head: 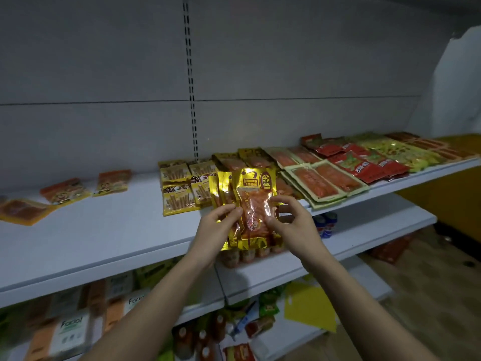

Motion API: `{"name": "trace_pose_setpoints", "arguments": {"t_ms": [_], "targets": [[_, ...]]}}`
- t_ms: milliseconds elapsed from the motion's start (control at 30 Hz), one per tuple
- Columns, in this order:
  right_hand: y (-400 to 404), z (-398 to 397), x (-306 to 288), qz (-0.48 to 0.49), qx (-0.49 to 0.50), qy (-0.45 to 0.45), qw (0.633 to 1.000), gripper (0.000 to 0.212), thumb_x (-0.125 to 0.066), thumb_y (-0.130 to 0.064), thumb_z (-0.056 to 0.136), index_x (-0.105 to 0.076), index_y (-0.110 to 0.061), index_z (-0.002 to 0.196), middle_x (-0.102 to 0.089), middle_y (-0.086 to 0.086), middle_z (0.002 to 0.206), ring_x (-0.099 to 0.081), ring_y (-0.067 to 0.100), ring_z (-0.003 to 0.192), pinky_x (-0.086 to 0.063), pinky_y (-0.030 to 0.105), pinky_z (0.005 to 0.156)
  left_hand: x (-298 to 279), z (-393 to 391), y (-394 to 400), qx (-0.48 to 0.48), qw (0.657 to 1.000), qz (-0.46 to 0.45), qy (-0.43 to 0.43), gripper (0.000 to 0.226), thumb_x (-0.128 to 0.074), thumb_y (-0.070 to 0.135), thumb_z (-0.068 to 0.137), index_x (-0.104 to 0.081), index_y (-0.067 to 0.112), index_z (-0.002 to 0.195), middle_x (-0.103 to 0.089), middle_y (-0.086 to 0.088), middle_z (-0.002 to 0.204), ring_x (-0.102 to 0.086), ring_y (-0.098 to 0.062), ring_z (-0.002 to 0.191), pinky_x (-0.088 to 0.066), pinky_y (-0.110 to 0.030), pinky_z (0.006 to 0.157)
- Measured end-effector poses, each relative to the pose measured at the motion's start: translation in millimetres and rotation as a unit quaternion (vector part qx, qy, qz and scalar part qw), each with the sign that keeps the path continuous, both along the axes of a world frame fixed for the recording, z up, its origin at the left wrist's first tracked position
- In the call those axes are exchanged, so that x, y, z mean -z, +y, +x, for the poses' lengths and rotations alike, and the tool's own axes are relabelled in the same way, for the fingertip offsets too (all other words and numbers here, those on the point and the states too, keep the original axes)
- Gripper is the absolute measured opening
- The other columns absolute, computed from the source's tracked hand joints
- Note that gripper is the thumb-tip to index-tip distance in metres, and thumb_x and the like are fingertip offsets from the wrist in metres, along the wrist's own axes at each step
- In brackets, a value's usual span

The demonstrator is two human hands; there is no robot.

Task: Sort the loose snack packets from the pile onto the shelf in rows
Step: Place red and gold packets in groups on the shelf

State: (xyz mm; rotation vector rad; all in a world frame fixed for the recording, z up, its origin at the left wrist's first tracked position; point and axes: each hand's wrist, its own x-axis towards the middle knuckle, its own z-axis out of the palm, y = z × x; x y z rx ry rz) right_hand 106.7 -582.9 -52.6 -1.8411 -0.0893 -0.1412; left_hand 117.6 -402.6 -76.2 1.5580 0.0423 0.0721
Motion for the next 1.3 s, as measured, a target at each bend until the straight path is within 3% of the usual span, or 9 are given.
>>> {"name": "trace_pose_setpoints", "arguments": {"t_ms": [67,167,400,533,600,700,900,1067,1300], "targets": [[-14.2,25.5,-5.9,0.002,0.023,-0.002,1.000,0.034,-0.072,-0.014,0.089,-0.062,-0.030,0.117,-0.060,-0.007,0.113,-0.062,0.007,0.094,-0.046,0.015,0.064,-3.2,27.0,-4.0,-0.002,1.000,-0.012,-0.017,0.019,-0.066,0.028,0.095,-0.077,0.027,0.110,-0.072,0.005,0.119,-0.065,-0.017,0.116,-0.049,-0.047,0.106],[-40.9,68.4,-20.0,-0.009,0.043,0.007,0.999,0.033,-0.072,-0.010,0.088,-0.062,-0.030,0.113,-0.060,-0.007,0.111,-0.058,0.009,0.101,-0.048,0.022,0.071,-10.0,68.9,-2.6,-0.056,0.997,-0.025,-0.052,0.027,-0.063,0.009,0.096,-0.076,0.025,0.112,-0.072,0.010,0.114,-0.066,-0.012,0.110,-0.052,-0.036,0.102],[-63.2,178.2,-31.0,-0.147,0.032,0.116,0.982,0.029,-0.066,0.004,0.089,-0.063,-0.020,0.105,-0.064,0.017,0.114,-0.066,0.032,0.097,-0.058,0.049,0.087,-13.6,134.4,-0.5,-0.111,0.989,-0.078,-0.056,0.027,-0.067,0.010,0.095,-0.075,0.031,0.108,-0.068,0.008,0.121,-0.067,-0.017,0.112,-0.058,-0.037,0.093],[-57.1,213.4,-26.5,-0.198,-0.006,0.134,0.971,0.025,-0.067,0.000,0.089,-0.064,-0.017,0.106,-0.066,0.015,0.108,-0.066,0.028,0.093,-0.058,0.039,0.074,-12.6,151.1,1.1,-0.132,0.988,-0.061,-0.051,0.026,-0.072,0.012,0.091,-0.076,0.033,0.104,-0.067,0.008,0.120,-0.066,-0.019,0.113,-0.057,-0.042,0.094],[-57.7,218.6,-19.2,-0.337,-0.032,0.102,0.935,0.026,-0.067,-0.006,0.089,-0.064,-0.017,0.112,-0.065,0.012,0.111,-0.063,0.025,0.095,-0.052,0.032,0.073,-12.8,154.5,1.8,-0.140,0.988,-0.048,-0.049,0.024,-0.073,0.013,0.090,-0.076,0.034,0.102,-0.067,0.007,0.118,-0.066,-0.020,0.112,-0.058,-0.044,0.093],[-58.8,222.0,-9.9,-0.518,-0.031,0.001,0.855,0.026,-0.060,-0.016,0.093,-0.062,-0.014,0.119,-0.050,0.015,0.128,-0.044,0.033,0.122,-0.044,0.041,0.096,-14.9,158.9,-1.7,-0.147,0.987,-0.035,-0.044,0.022,-0.076,0.015,0.088,-0.076,0.034,0.098,-0.067,0.005,0.119,-0.066,-0.023,0.111,-0.057,-0.049,0.094],[-45.5,227.4,-36.7,-0.268,-0.122,-0.066,0.953,0.030,-0.057,-0.032,0.098,-0.053,-0.021,0.125,-0.060,0.000,0.115,-0.060,0.016,0.095,-0.044,0.031,0.074,-16.2,153.4,-33.2,-0.176,0.984,0.016,-0.037,0.023,-0.079,0.013,0.084,-0.068,0.033,0.081,-0.065,0.006,0.107,-0.066,-0.023,0.105,-0.058,-0.047,0.087],[-35.6,222.8,-32.5,-0.201,-0.201,-0.049,0.957,0.046,-0.070,-0.028,0.089,-0.047,-0.033,0.129,-0.061,0.002,0.096,-0.064,0.019,0.080,-0.054,0.039,0.071,-23.1,140.6,-56.1,-0.173,0.984,-0.030,-0.018,0.027,-0.077,0.000,0.083,-0.057,0.014,0.096,-0.062,-0.006,0.110,-0.069,-0.022,0.090,-0.057,-0.024,0.060],[-47.0,235.7,-18.6,-0.172,-0.215,-0.012,0.961,0.036,-0.065,-0.013,0.094,-0.058,-0.035,0.121,-0.064,0.005,0.098,-0.064,0.022,0.082,-0.050,0.031,0.064,-26.6,112.0,-34.6,-0.321,0.946,-0.027,-0.031,0.030,-0.074,-0.001,0.083,-0.063,0.022,0.100,-0.065,-0.009,0.118,-0.068,-0.026,0.102,-0.060,-0.035,0.080]]}}
